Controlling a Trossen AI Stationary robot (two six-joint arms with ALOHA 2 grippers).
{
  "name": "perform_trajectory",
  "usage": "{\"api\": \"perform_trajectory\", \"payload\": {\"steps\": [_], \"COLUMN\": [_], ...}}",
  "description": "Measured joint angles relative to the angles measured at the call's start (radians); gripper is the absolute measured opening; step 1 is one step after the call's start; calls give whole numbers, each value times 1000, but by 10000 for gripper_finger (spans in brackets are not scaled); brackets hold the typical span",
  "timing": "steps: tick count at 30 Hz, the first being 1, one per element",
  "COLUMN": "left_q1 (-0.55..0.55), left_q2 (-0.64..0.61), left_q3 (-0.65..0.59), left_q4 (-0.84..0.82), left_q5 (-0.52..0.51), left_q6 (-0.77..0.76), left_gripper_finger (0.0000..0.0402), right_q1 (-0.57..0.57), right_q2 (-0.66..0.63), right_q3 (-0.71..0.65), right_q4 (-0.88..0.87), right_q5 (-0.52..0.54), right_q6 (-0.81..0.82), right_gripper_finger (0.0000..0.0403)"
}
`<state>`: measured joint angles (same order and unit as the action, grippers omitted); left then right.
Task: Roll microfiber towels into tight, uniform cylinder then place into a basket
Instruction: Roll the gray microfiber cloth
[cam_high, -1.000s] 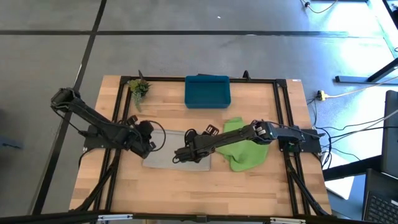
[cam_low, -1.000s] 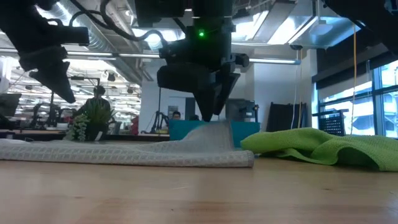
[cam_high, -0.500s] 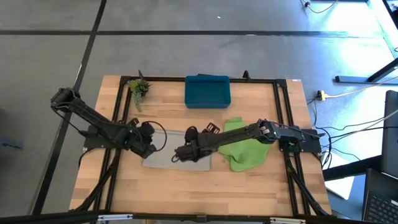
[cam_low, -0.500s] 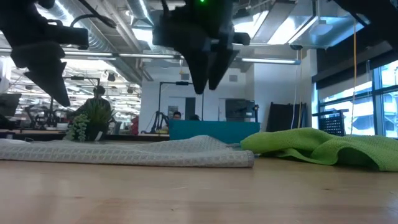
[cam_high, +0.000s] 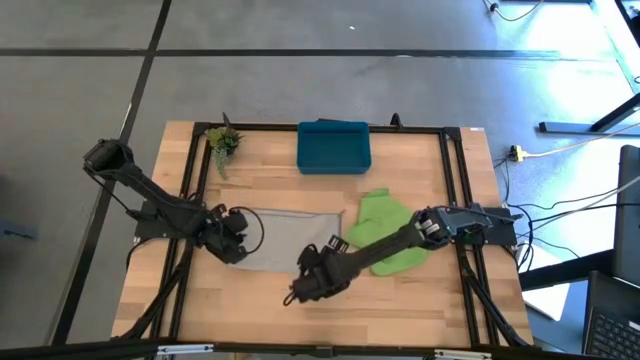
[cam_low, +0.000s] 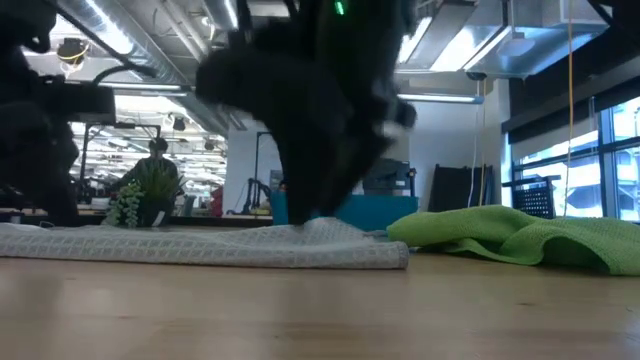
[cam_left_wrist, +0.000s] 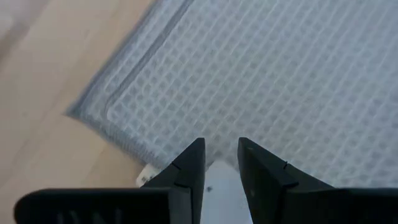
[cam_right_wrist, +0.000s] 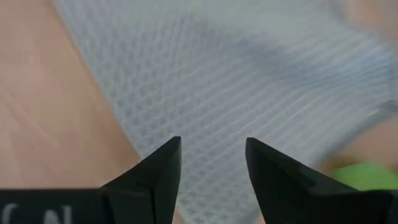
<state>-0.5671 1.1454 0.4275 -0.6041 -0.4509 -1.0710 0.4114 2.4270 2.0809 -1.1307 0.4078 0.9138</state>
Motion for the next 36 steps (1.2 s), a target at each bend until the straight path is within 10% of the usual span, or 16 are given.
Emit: {"api": "perform_trajectory", "payload": {"steps": [11, 25, 36], "left_q1": [-5, -105, -128], "left_q2": [-3, 1, -2], "left_q3": [-56, -61, 109], "left_q4": [36, 287, 106], "left_q5": [91, 263, 133], "left_q6": [-1, 52, 166], "left_gripper_finger": [86, 86, 86], "right_q1": [-48, -147, -95], "right_q2": [-12, 3, -120], "right_q3": [-168, -133, -133], "right_q4": [56, 33, 10], "right_q5": [-38, 172, 206], "right_q6": [8, -138, -105], "right_gripper_finger": [181, 181, 181]}}
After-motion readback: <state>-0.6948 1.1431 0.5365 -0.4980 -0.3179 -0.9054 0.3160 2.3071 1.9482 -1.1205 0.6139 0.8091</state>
